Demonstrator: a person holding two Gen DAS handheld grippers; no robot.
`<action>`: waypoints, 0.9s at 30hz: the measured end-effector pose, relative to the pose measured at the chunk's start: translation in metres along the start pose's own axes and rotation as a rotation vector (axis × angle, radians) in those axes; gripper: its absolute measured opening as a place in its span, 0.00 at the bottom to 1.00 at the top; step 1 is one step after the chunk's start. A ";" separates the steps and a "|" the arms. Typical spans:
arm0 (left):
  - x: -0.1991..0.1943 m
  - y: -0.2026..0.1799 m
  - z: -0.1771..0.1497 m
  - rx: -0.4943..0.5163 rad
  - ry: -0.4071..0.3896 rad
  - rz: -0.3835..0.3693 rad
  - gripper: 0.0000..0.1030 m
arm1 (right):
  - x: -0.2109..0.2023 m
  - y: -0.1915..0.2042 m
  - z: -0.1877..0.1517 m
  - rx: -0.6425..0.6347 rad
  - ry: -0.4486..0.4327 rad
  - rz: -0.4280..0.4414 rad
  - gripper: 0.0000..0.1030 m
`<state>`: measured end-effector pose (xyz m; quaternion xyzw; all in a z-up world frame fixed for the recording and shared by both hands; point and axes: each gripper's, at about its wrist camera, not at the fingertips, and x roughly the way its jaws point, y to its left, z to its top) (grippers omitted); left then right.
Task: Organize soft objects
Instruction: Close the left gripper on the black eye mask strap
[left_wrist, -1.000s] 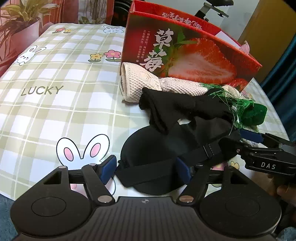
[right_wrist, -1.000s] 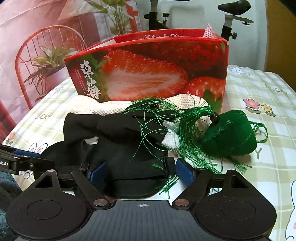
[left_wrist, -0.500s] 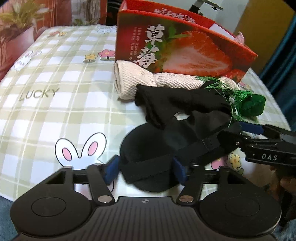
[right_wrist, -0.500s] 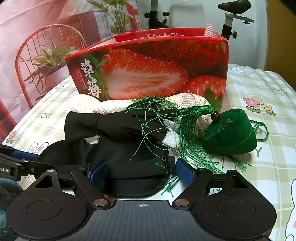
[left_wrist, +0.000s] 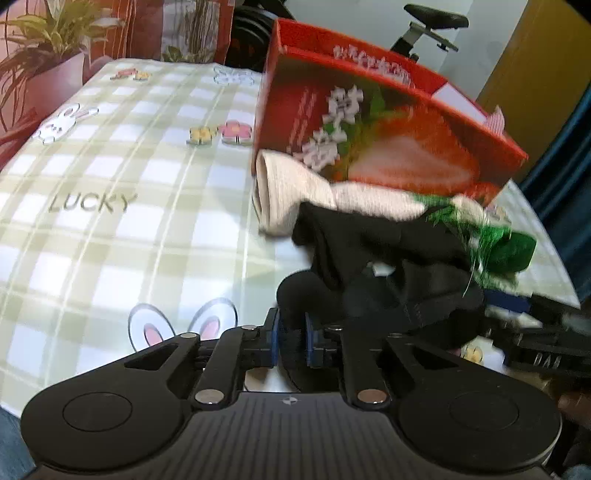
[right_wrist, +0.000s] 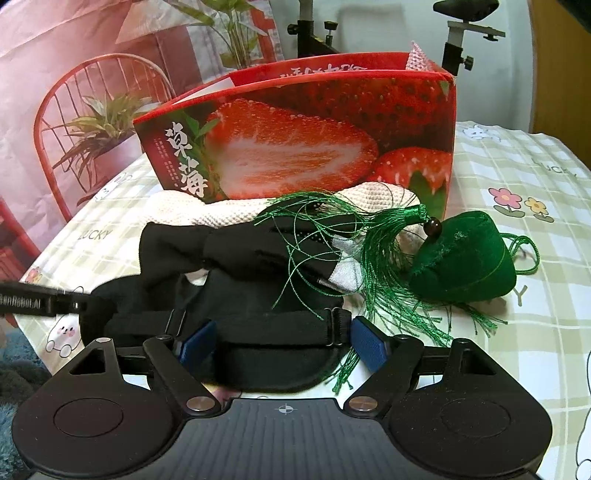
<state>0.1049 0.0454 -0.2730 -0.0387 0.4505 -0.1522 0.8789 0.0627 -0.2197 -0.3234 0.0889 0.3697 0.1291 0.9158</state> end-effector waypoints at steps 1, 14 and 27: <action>-0.002 0.000 0.004 0.004 -0.007 -0.005 0.12 | 0.000 0.001 0.000 -0.001 -0.001 0.002 0.75; 0.001 0.013 0.017 0.080 -0.019 0.045 0.07 | -0.004 0.003 0.001 0.001 -0.006 0.032 0.74; 0.000 0.041 0.022 -0.016 -0.053 0.084 0.06 | 0.000 0.000 0.001 0.018 0.014 0.046 0.71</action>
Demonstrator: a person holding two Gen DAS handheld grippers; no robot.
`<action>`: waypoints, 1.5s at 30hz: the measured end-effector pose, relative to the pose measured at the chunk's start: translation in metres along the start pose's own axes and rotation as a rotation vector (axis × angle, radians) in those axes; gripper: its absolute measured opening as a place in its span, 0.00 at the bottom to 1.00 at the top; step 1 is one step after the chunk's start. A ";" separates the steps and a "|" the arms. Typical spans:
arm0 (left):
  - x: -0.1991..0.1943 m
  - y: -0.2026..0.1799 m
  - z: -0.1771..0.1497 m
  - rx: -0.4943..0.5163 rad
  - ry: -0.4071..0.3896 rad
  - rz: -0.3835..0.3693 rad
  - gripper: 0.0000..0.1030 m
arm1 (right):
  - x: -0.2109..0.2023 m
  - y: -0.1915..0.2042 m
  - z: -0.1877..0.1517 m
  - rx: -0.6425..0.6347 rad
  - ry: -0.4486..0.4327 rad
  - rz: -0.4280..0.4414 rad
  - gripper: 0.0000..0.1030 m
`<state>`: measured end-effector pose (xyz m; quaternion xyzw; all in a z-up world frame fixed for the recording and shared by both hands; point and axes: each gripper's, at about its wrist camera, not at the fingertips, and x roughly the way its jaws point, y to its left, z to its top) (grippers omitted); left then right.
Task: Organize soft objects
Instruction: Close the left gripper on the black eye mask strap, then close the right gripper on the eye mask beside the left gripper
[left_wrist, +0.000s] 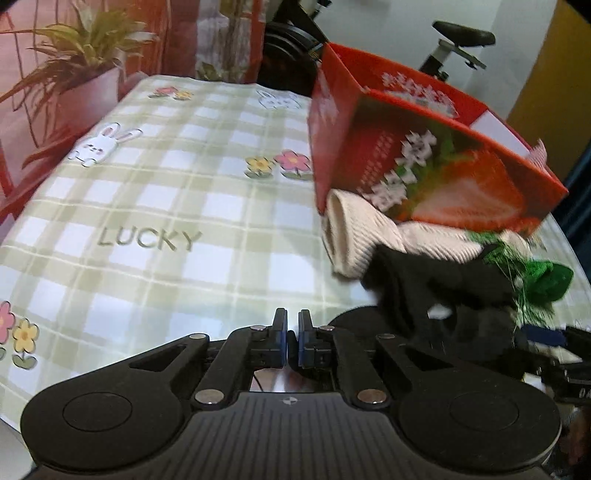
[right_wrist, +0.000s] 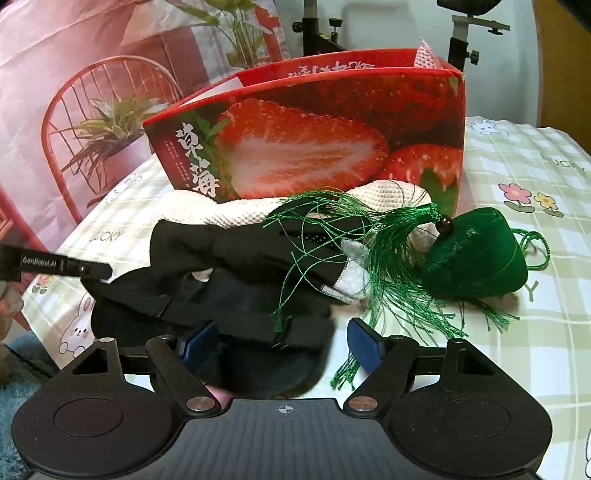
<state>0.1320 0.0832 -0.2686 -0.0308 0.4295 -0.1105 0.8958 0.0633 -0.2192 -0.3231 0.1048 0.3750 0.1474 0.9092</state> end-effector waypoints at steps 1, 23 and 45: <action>0.000 0.001 0.001 -0.002 -0.003 0.004 0.06 | 0.000 0.001 -0.001 -0.002 0.002 0.005 0.70; -0.002 -0.003 -0.033 -0.026 0.021 -0.044 0.07 | -0.009 0.001 -0.003 0.049 0.070 0.034 0.63; -0.003 -0.010 -0.035 0.013 0.017 -0.025 0.07 | -0.024 0.000 0.004 0.093 -0.053 0.086 0.32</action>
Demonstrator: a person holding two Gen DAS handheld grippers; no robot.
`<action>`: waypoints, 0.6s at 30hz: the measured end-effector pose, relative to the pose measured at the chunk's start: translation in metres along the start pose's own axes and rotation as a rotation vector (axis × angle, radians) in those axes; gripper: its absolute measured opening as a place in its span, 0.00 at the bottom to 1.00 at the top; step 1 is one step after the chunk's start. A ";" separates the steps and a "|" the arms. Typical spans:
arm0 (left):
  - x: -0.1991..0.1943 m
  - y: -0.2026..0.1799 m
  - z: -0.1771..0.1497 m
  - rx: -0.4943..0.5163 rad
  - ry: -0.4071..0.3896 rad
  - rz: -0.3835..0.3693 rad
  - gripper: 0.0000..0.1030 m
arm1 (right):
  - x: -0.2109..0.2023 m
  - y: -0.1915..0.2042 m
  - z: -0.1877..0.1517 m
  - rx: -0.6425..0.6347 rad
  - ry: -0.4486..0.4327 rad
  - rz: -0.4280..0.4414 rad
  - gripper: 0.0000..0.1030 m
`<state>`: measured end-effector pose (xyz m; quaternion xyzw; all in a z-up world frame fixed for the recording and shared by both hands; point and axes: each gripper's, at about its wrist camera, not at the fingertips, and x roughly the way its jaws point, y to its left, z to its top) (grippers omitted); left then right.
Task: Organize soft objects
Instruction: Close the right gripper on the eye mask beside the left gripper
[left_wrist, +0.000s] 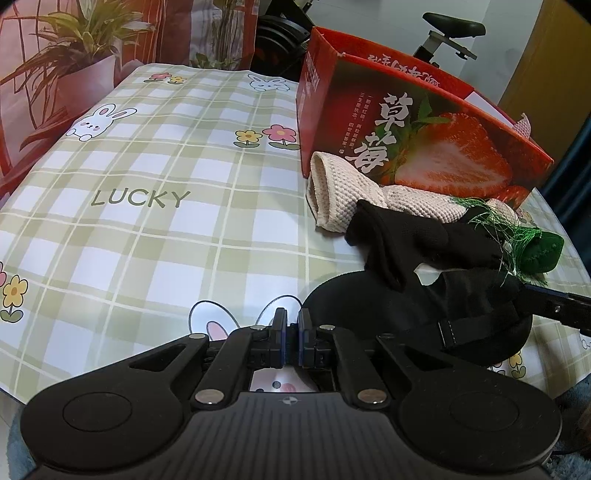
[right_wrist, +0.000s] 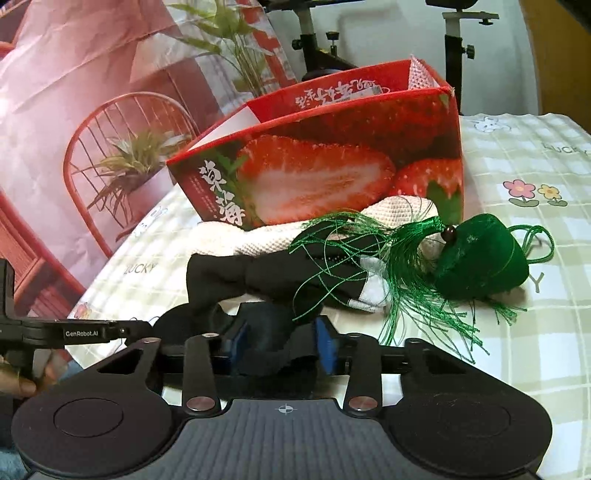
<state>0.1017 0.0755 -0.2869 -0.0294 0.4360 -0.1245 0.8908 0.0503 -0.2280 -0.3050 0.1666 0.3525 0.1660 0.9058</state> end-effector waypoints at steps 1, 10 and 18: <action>0.000 0.000 0.000 0.000 0.000 0.000 0.07 | 0.001 0.000 -0.001 0.002 0.004 0.001 0.32; 0.000 -0.004 -0.001 0.026 -0.004 0.009 0.07 | 0.011 -0.003 -0.007 0.025 0.043 0.007 0.35; 0.001 -0.002 -0.001 0.016 -0.004 0.003 0.07 | 0.016 -0.011 -0.009 0.049 0.077 -0.062 0.19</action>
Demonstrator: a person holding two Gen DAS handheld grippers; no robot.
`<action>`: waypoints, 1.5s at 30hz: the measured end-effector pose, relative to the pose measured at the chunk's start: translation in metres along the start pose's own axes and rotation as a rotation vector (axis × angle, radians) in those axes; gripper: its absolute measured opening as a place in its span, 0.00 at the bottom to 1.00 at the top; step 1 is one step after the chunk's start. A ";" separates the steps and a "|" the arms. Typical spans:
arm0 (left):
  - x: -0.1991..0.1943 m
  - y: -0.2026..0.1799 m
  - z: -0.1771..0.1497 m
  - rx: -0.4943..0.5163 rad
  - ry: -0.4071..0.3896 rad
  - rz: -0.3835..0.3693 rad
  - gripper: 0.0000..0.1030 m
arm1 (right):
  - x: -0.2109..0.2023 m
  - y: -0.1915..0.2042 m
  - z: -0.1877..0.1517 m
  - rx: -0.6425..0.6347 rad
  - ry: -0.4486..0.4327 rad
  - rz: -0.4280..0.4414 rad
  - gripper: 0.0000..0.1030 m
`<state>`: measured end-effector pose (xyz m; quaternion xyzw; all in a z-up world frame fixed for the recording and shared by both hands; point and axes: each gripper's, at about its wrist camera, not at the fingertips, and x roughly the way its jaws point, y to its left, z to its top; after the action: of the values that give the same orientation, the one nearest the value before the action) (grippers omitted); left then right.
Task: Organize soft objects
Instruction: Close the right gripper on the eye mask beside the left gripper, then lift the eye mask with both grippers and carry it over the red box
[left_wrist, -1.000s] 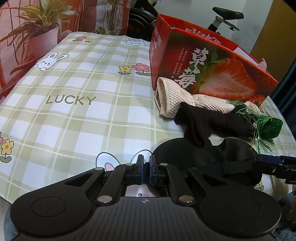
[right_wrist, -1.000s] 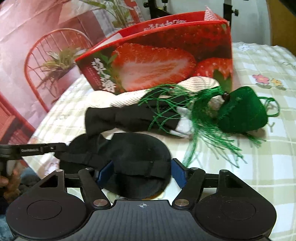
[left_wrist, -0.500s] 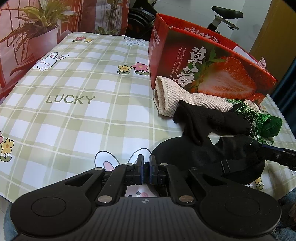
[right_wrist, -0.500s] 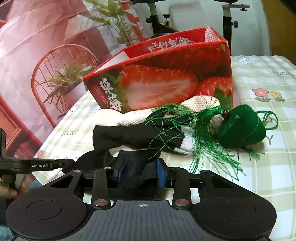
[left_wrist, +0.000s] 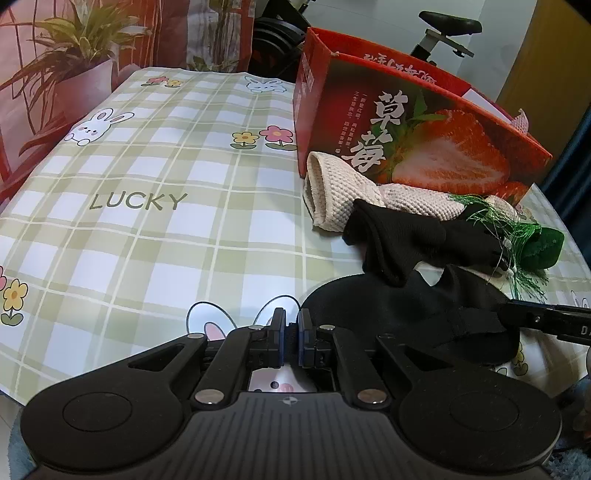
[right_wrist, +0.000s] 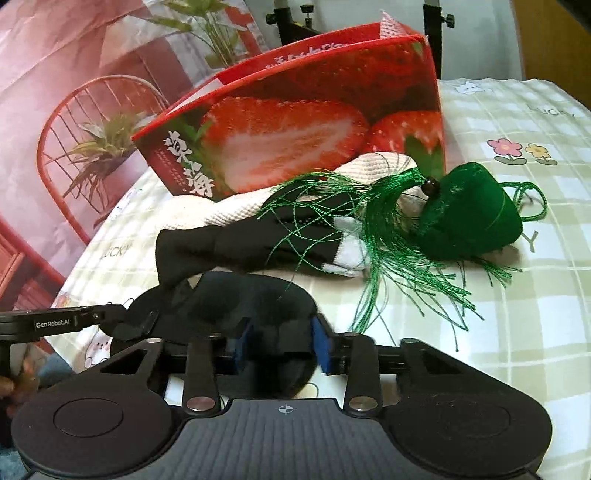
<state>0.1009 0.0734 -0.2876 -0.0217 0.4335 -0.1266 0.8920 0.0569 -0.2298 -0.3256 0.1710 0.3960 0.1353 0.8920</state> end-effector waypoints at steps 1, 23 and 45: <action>0.000 0.001 0.000 -0.005 0.000 -0.004 0.08 | 0.000 0.001 0.000 -0.005 0.000 -0.003 0.16; -0.007 0.018 -0.004 -0.190 0.075 -0.178 0.55 | 0.000 -0.005 -0.001 0.017 0.001 0.009 0.12; -0.007 0.000 -0.009 -0.077 0.046 -0.068 0.11 | -0.014 0.001 0.005 0.029 -0.081 0.104 0.22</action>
<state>0.0898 0.0758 -0.2872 -0.0676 0.4574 -0.1407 0.8755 0.0512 -0.2347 -0.3131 0.2097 0.3522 0.1687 0.8964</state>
